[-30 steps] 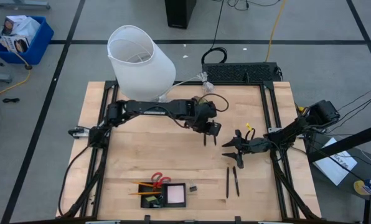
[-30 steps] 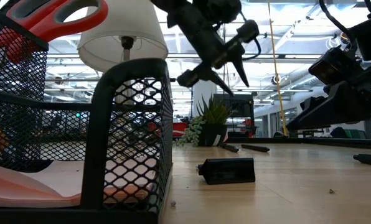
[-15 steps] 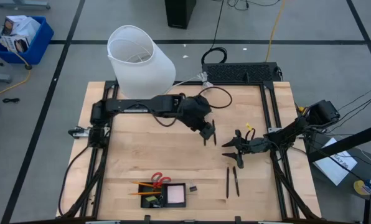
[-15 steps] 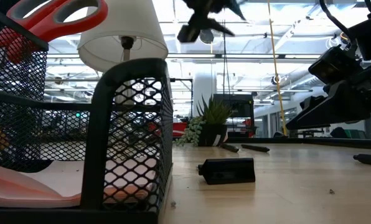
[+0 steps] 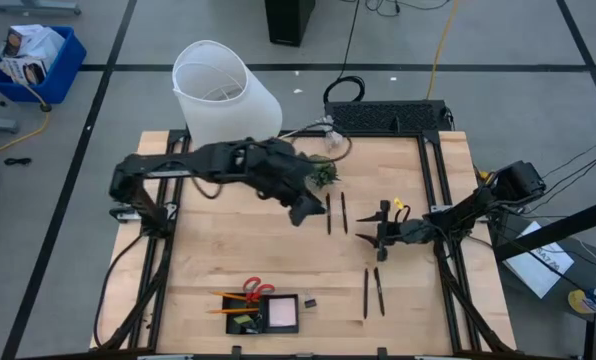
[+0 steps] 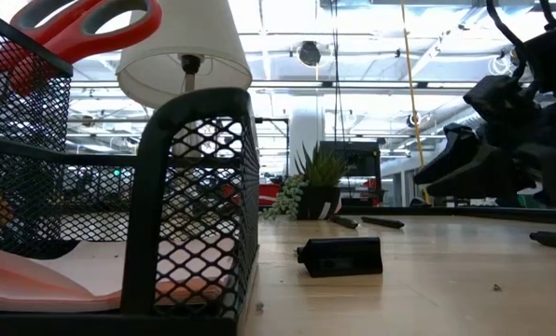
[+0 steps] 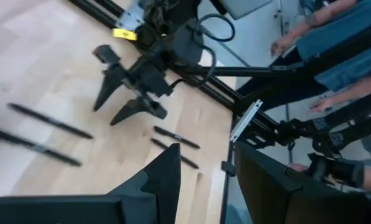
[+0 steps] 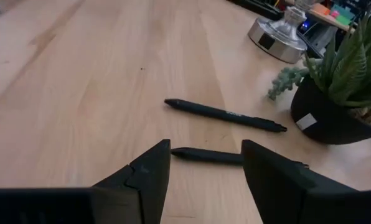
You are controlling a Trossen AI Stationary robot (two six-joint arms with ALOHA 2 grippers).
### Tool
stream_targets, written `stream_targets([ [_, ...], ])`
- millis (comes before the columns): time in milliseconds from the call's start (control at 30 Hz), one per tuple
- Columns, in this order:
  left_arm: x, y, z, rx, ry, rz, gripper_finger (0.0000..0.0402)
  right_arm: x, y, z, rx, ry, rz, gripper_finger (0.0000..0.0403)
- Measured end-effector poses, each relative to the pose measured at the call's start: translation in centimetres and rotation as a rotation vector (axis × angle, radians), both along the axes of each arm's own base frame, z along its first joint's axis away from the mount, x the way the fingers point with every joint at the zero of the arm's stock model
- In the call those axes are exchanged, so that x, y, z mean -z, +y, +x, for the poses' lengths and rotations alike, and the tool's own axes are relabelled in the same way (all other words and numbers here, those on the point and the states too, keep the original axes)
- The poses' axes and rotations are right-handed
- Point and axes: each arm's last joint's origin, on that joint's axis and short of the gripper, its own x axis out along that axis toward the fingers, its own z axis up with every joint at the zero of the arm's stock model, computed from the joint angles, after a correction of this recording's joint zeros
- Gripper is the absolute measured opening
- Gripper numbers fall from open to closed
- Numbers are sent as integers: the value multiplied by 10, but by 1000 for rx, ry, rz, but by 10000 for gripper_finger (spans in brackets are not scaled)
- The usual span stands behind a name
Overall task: Pick and place office supplies into organizer
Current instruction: Put the black pen into the mesh desk organizer
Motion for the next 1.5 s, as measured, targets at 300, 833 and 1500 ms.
stream_targets([
  [300,-26,-7,-63,-21,-242,-35,152,-27,7,9,33,-316,981,192],
  [833,55,-35,-141,-86,-575,-149,152,-66,17,21,50,-578,1914,192],
  [1500,99,-33,-223,5,-630,-277,152,-138,73,44,532,-16,1642,192],
])
